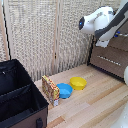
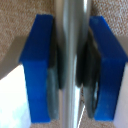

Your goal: Locate and clasp the grip of the topmost drawer. Steadily and circumspectly yank the drawer open. Discover and seize the nutrition bar using your clamp. Deposit the nutrition bar in the accessible drawer. Unclench the nutrition bar.

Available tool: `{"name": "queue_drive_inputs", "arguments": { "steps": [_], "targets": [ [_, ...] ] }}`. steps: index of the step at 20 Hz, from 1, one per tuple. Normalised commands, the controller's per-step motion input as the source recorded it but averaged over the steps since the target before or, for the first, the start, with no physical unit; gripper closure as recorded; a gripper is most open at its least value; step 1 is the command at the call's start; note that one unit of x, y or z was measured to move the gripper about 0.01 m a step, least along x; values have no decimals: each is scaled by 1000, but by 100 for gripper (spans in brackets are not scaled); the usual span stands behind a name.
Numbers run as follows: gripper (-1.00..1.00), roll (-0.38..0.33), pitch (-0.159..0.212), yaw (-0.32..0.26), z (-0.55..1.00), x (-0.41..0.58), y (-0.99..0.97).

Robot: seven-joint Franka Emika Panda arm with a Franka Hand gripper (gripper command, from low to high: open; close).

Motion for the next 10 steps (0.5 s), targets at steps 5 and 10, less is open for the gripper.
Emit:
{"name": "queue_drive_inputs", "arguments": {
  "steps": [5,10],
  "targets": [
    [100,0,0,-48,-219,120,967],
    [100,0,0,-10,-235,63,998]
  ]
}}
